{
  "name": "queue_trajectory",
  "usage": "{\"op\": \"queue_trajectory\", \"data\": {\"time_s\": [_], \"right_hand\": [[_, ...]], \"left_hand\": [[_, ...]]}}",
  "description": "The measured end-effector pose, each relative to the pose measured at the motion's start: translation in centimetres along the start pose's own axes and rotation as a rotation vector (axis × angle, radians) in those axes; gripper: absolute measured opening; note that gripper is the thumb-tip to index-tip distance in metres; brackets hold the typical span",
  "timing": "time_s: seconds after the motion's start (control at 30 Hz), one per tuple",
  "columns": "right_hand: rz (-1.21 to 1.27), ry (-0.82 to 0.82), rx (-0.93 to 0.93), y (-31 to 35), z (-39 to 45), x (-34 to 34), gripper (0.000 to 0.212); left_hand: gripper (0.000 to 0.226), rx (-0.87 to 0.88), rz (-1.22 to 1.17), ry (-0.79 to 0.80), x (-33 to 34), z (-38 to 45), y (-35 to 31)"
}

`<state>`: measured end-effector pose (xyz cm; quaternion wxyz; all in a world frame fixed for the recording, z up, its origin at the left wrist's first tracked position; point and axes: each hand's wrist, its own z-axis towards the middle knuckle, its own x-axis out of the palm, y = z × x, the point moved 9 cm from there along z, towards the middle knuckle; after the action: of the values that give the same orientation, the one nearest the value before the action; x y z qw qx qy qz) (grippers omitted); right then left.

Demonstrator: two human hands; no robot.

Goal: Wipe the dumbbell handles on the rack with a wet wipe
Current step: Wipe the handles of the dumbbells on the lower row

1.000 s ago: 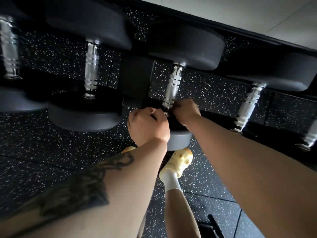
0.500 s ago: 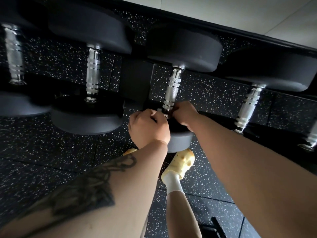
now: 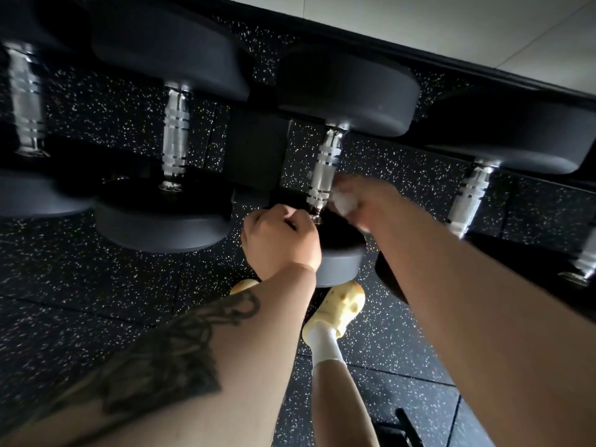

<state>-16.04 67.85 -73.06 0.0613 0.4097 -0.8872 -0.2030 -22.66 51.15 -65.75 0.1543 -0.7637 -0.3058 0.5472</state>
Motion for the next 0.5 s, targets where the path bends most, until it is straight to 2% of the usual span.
{"op": "queue_trajectory", "data": {"time_s": [0.03, 0.1, 0.17, 0.23, 0.3, 0.37, 0.43, 0.5], "right_hand": [[0.116, 0.021, -0.012, 1.3, 0.9, 0.6, 0.007], [0.37, -0.004, 0.067, 3.1, 1.6, 0.9, 0.028], [0.517, 0.024, 0.124, 3.6, 0.9, 1.6, 0.029], [0.502, 0.085, 0.059, 3.0, 0.0, 2.1, 0.02], [0.499, 0.12, -0.002, 1.5, -0.2, 2.1, 0.019], [0.526, 0.139, 0.023, 0.7, -0.1, 2.0, 0.018], [0.53, 0.114, 0.013, 1.9, 0.6, 1.7, 0.022], [0.494, -0.043, 0.002, 3.4, 0.8, 1.1, 0.017]], "left_hand": [[0.037, -0.001, 0.0, 0.001, 0.0, 0.0, 0.0], [0.037, 0.008, -0.007, -0.003, -0.1, 0.0, -0.1], [0.038, 0.01, -0.006, 0.0, 0.0, 0.1, -0.1], [0.038, 0.001, -0.01, 0.004, 0.1, 0.0, 0.1], [0.037, 0.003, -0.022, -0.006, 0.1, 0.1, 0.1], [0.036, -0.001, -0.021, -0.005, 0.1, 0.1, 0.2], [0.036, 0.005, -0.027, 0.01, 0.2, 0.0, 0.0], [0.037, 0.01, -0.022, 0.019, 0.3, 0.0, 0.0]]}}
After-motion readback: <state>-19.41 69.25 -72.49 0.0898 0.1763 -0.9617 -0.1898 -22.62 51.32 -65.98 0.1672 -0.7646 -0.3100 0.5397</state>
